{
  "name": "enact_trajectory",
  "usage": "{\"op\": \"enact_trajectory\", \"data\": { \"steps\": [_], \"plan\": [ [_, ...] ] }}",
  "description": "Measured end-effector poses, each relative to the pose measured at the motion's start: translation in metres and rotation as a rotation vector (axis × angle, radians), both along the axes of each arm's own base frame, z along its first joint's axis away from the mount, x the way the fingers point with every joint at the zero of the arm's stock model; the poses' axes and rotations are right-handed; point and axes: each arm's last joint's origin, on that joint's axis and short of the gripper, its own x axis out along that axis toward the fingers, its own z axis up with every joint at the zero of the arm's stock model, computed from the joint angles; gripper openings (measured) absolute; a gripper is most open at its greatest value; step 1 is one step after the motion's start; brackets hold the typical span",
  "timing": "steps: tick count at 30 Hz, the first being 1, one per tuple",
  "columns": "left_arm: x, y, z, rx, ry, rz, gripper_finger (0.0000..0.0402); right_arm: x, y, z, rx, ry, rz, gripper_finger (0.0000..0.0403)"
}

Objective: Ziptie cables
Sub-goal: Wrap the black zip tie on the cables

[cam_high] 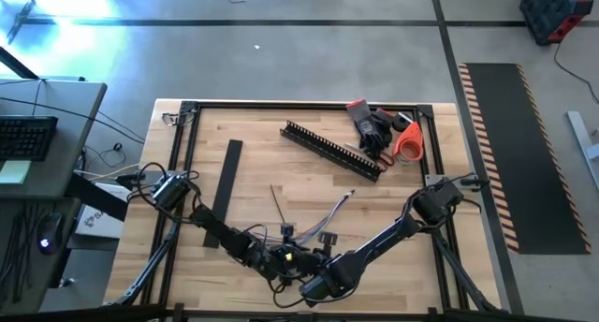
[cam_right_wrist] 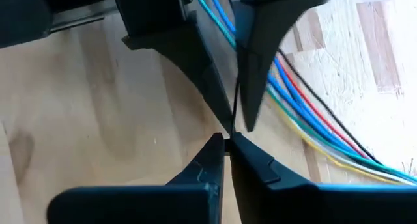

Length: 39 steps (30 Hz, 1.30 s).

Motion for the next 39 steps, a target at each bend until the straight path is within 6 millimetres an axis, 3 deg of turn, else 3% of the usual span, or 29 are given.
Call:
{"op": "enact_trajectory", "data": {
  "steps": [6,14,22,26,34,39],
  "plan": [
    [-0.007,0.000,-0.003,0.002,-0.040,0.089,0.0000,-0.004,0.000,0.000,-0.073,0.027,0.055,0.0069],
    [-0.042,0.004,-0.013,-0.094,-0.193,0.082,0.0000,-0.030,0.008,0.007,-0.349,0.071,0.145,0.0157],
    [-0.068,0.022,-0.007,-0.252,-0.373,0.006,0.0000,-0.030,0.009,0.010,-0.466,0.085,0.273,0.0179],
    [-0.079,0.025,-0.002,-0.264,-0.442,-0.025,0.0000,-0.026,0.010,0.005,-0.369,0.030,0.424,0.0179],
    [-0.089,0.028,-0.002,-0.270,-0.457,-0.040,0.0000,-0.035,-0.047,-0.013,-0.133,-0.242,0.417,0.0180],
    [-0.089,0.028,-0.002,-0.289,-0.459,-0.035,0.0000,-0.032,-0.075,-0.027,0.002,-0.246,0.485,0.0202]
  ]
}}
